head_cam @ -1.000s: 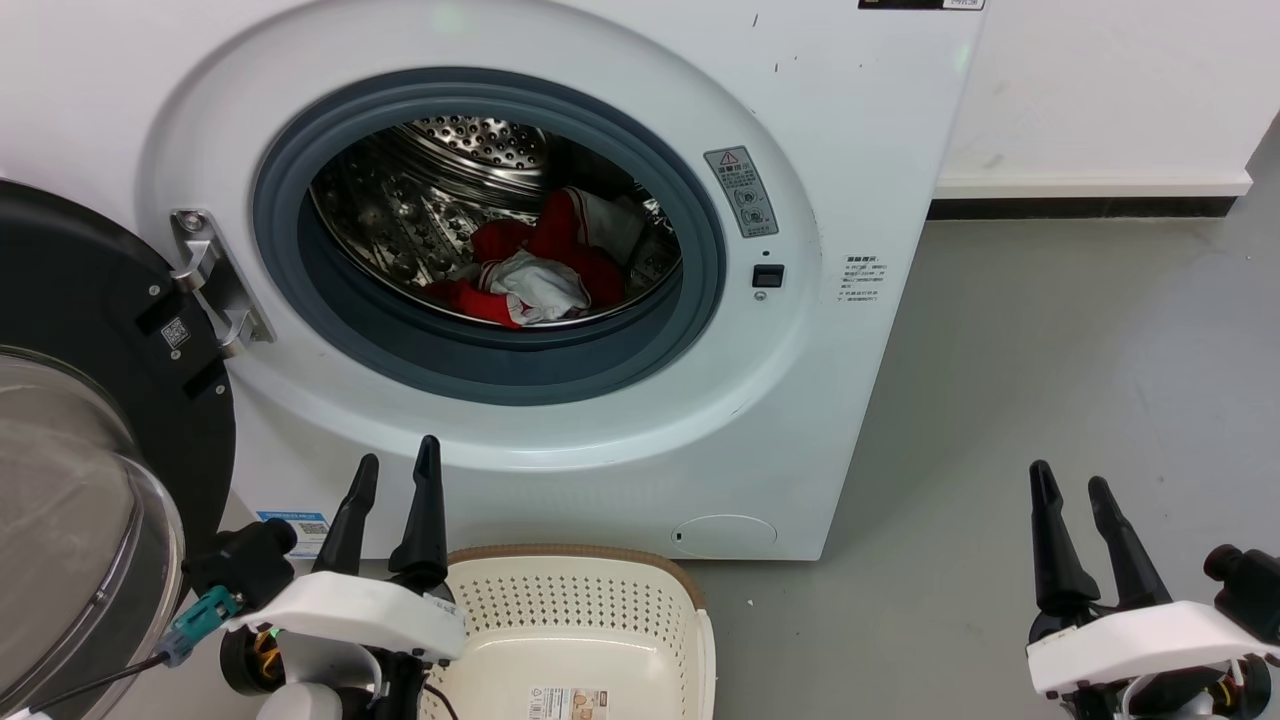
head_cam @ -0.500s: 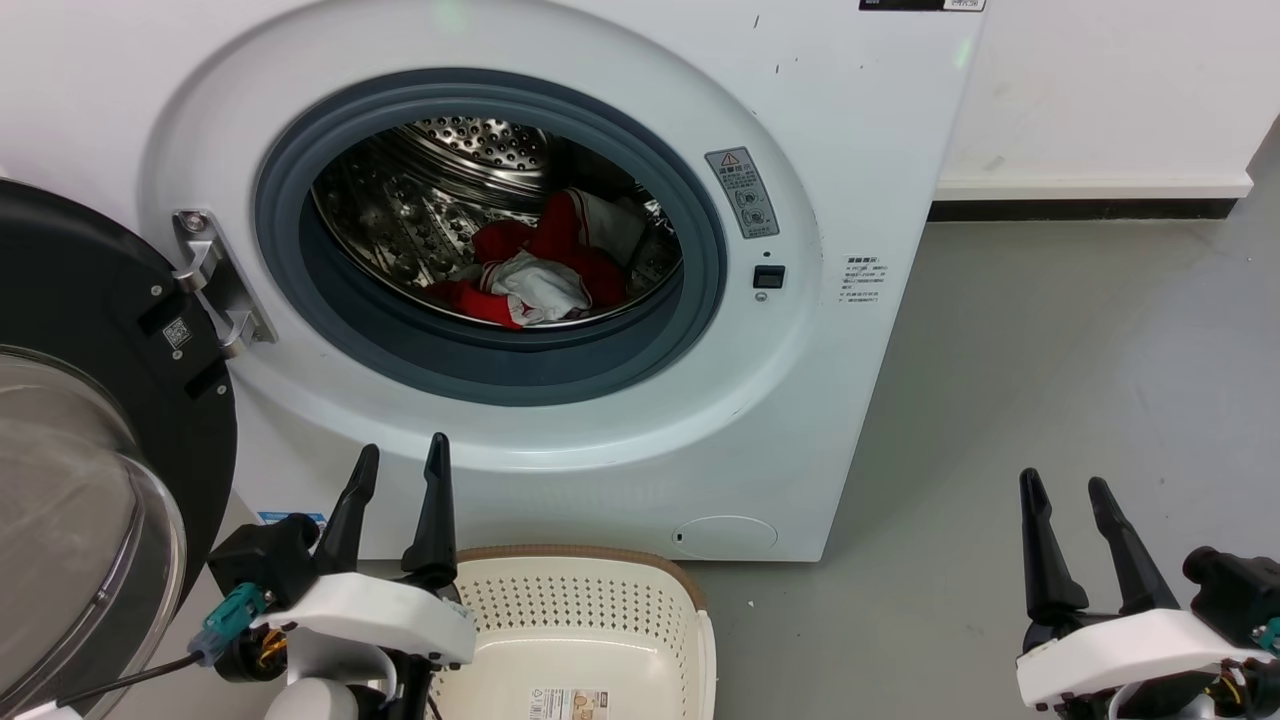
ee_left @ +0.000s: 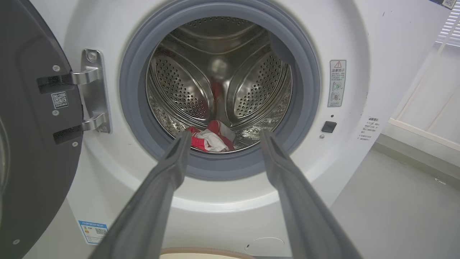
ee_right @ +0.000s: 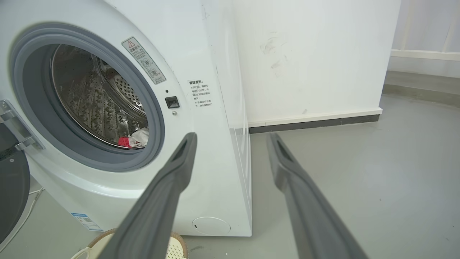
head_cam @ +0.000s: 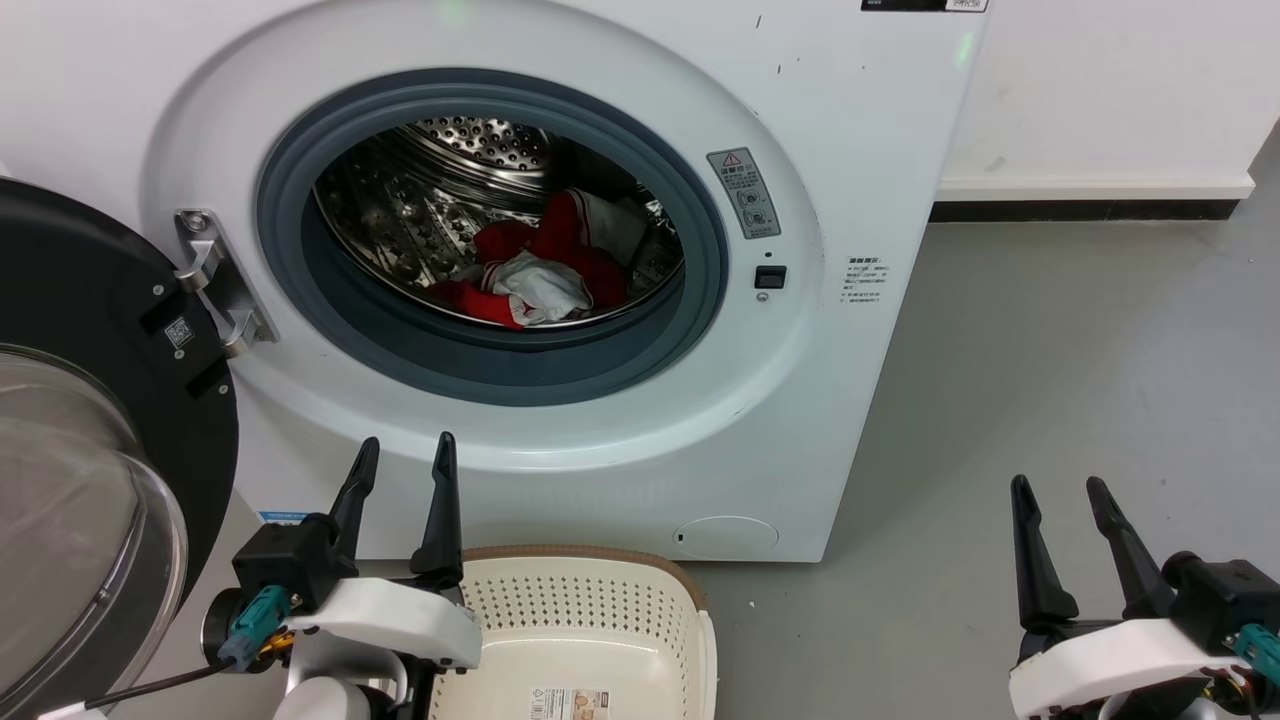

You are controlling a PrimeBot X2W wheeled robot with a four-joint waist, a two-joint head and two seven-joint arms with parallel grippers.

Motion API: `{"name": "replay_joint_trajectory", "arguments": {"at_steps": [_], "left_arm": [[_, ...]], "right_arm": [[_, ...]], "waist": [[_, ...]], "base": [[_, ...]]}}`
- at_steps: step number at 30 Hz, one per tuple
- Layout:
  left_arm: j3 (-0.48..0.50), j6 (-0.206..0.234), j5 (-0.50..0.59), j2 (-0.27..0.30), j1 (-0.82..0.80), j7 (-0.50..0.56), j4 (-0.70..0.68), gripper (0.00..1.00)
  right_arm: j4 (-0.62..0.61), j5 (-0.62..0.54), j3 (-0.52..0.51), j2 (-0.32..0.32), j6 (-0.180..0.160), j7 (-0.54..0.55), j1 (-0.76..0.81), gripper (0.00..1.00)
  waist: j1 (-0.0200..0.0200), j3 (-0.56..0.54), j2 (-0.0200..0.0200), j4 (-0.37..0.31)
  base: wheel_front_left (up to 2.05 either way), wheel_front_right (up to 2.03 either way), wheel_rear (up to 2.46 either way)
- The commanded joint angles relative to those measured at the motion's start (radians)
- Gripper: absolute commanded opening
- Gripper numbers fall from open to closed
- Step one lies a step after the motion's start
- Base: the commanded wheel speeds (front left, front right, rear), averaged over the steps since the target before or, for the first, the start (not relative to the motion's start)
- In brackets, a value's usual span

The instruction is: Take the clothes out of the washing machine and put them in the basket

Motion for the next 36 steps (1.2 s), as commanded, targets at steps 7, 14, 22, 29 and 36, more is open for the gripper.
{"name": "replay_joint_trajectory", "arguments": {"at_steps": [7,14,22,29,36], "left_arm": [[-0.005,0.013,0.093,0.005,-0.008,-0.028,0.005,1.00],[-0.006,0.018,0.144,0.004,-0.004,-0.041,0.012,1.00],[-0.004,0.021,0.191,0.002,-0.002,-0.053,0.024,1.00],[-0.004,0.023,0.238,-0.001,-0.004,-0.065,0.036,1.00],[0.003,0.023,0.239,-0.004,-0.003,-0.067,0.042,1.00]], "right_arm": [[-0.017,-0.101,0.005,0.001,0.000,-0.019,0.013,1.00],[-0.020,-0.157,0.006,0.001,0.000,-0.028,0.020,1.00],[-0.019,-0.201,0.007,0.001,0.000,-0.036,0.022,1.00],[-0.016,-0.244,0.008,0.001,0.000,-0.046,0.022,1.00],[-0.011,-0.241,0.008,0.001,0.000,-0.047,0.020,1.00]], "waist": [[0.0000,-0.002,0.0000,0.002],[0.0000,-0.006,0.0000,0.004],[-0.0001,-0.008,0.0000,0.006],[-0.0001,-0.008,0.0000,0.007],[-0.0001,-0.005,0.0000,0.009]], "base": [[0.00,0.00,0.00],[0.00,0.00,0.00],[0.00,0.00,0.00],[0.00,0.00,0.00],[0.00,0.00,0.00]]}}
